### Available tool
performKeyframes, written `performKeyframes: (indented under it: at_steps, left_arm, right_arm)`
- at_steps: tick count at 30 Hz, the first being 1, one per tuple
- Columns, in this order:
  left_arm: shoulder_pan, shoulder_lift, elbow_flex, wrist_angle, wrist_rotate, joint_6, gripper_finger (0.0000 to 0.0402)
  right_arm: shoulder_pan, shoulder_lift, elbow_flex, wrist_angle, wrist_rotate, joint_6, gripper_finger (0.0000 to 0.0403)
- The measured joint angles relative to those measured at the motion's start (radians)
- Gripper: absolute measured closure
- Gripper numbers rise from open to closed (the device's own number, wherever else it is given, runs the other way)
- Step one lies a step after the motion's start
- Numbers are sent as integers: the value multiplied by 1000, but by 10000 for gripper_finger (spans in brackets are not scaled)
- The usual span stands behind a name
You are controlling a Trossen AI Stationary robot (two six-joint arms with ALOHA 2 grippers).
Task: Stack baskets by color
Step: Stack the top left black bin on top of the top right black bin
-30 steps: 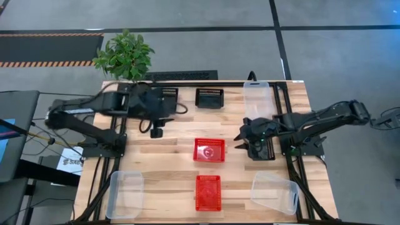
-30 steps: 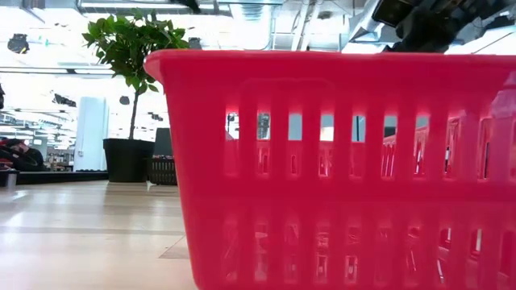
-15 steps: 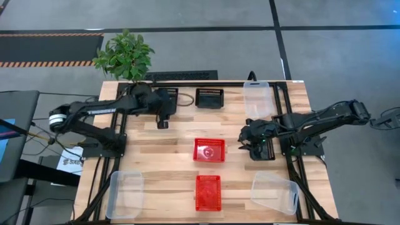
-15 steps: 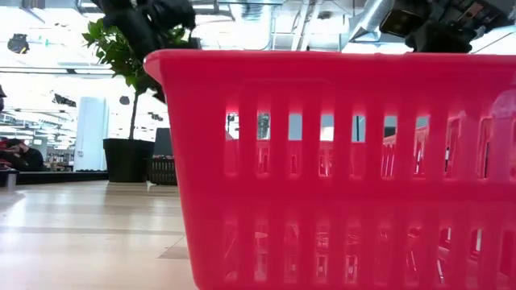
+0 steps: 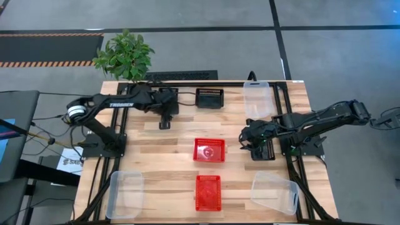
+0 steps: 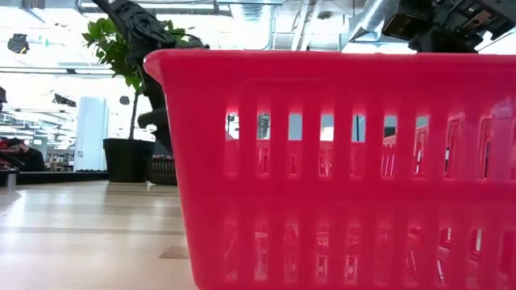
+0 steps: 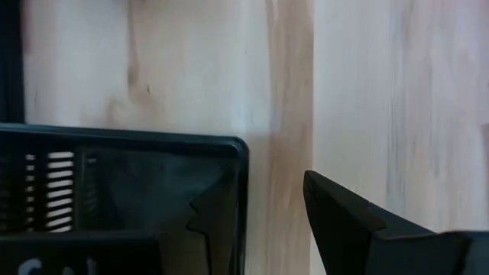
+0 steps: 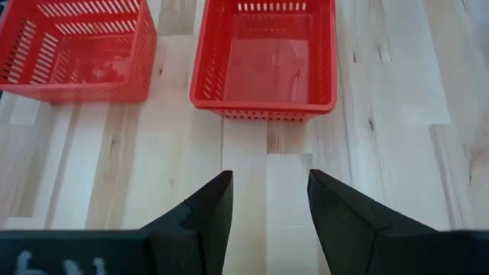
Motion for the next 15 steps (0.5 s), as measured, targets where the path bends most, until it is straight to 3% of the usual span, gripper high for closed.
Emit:
performKeyframes:
  at_steps: [4,11,15]
  left_arm:
    - [0,37,0,9,-54,4,261]
    - [3,53,0,24,-63,14,261]
    - [3,53,1,19,-63,8,285]
  right_arm:
    - [-16,0,0,0,0,0,212]
    - [-48,0,0,1,0,0,212]
    - [-60,0,0,0,0,0,212]
